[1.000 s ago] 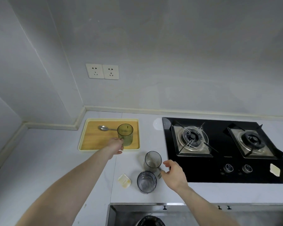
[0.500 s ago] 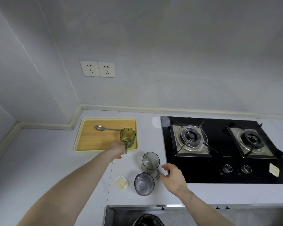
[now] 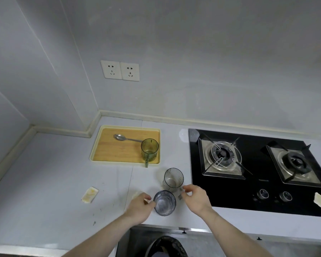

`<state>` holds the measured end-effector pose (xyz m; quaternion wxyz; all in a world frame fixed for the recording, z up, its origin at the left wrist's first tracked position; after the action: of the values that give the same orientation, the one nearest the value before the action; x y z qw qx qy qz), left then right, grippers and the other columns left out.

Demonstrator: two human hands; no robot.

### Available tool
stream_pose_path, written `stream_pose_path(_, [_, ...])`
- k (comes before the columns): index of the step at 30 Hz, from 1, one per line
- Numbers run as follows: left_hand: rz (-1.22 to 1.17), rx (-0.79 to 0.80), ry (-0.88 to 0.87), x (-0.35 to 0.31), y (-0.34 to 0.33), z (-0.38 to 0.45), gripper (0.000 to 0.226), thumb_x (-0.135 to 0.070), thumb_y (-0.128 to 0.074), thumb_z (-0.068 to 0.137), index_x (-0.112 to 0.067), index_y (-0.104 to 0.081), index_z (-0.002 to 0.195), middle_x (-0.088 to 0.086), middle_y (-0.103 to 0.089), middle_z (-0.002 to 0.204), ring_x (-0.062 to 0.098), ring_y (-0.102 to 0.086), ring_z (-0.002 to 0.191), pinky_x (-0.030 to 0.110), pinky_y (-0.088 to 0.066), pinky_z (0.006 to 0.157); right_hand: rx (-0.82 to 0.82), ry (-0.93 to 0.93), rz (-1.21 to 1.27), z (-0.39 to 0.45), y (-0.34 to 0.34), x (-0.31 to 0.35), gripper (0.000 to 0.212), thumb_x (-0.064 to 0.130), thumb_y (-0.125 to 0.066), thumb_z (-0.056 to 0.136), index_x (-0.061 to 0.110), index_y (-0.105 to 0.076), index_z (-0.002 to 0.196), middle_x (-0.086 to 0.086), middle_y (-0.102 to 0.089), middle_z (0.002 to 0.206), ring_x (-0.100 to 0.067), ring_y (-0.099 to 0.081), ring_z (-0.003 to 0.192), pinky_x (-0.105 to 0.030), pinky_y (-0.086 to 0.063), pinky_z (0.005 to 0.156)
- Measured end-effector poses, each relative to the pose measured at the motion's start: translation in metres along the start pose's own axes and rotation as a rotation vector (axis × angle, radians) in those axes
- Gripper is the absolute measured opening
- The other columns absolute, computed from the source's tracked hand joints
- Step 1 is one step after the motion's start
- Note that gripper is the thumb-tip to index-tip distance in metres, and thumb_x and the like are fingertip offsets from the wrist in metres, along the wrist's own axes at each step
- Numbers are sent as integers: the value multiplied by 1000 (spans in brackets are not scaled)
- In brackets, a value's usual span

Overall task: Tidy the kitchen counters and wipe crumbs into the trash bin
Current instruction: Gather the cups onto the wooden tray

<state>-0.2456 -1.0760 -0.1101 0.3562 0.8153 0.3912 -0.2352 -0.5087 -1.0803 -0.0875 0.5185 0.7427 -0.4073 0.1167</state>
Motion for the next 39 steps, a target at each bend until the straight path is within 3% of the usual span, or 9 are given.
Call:
stream_pose_path(3, [-14, 41, 21, 7, -13, -6, 54, -59, -63, 67, -26, -63, 110, 1, -72, 90, 18, -68, 76, 33, -58, 77, 56, -8, -18, 3, -10, 0, 25, 46, -65, 90, 33, -75, 108, 16, -73, 101, -11, -69, 99, -23, -52, 81])
stream_pose_path(6, [-28, 43, 33, 8, -18, -8, 47, -57, -67, 73, -26, -61, 108, 2, -75, 81, 17, -72, 76, 38, -62, 76, 63, 1, -32, 2, -16, -1, 22, 49, -65, 91, 31, -74, 101, 12, -73, 96, -13, -69, 95, -25, -52, 79])
stream_pose_path(10, [-34, 62, 77, 5, -25, -10, 39, -46, -64, 87, -24, -54, 118, -1, -76, 71, 13, -66, 54, 26, -53, 48, 37, 9, -13, -4, -12, -5, 17, 46, -64, 93, 30, -73, 94, 13, -74, 92, -11, -68, 91, -27, -54, 81])
stream_pose_path(12, [-66, 82, 105, 2, -30, -11, 32, -40, -59, 93, -24, -50, 118, 1, -77, 73, 15, -64, 50, 21, -47, 44, 25, 1, -12, -9, -7, -12, 16, 43, -64, 93, 30, -74, 94, 12, -75, 88, -11, -68, 88, -28, -55, 80])
stream_pose_path(16, [-54, 38, 93, -7, -29, -14, 16, -35, -50, 95, -22, -54, 103, 5, -76, 72, 13, -64, 50, 22, -46, 45, 9, -18, 10, -20, 0, -26, 9, 39, -66, 93, 34, -74, 92, 11, -75, 85, -10, -69, 83, -27, -56, 77])
stream_pose_path(20, [-98, -7, 70, -8, -3, -19, 17, -33, -47, 97, -19, -58, 98, 3, -75, 66, 12, -64, 49, 22, -44, 45, 21, -31, 24, -25, -2, -29, 11, 39, -67, 91, 32, -74, 87, 11, -75, 82, -9, -69, 81, -28, -56, 77])
stream_pose_path(31, [-270, -393, 31, -33, 167, 2, 13, -21, -50, 97, -15, -62, 100, 4, -76, 67, 15, -65, 52, 24, -47, 49, 77, -19, -25, -19, -19, 10, 21, 48, -62, 91, 30, -71, 84, 13, -75, 87, -10, -69, 87, -29, -57, 78])
stream_pose_path(39, [-319, -337, 111, -63, 187, 55, 21, -12, -47, 96, -6, -60, 112, 11, -76, 83, 20, -67, 67, 28, -51, 60, 74, -54, -4, -22, -16, 21, 23, 45, -59, 94, 31, -72, 82, 13, -76, 85, -10, -69, 75, -26, -58, 68])
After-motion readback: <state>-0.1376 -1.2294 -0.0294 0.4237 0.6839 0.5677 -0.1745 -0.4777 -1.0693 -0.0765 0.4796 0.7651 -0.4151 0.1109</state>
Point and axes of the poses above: each hand's wrist, its own z-axis towards the middle knuckle, its own y-axis out of the back of the hand, x = y × z, the point moved 8 cm from there along z, towards the middle knuckle
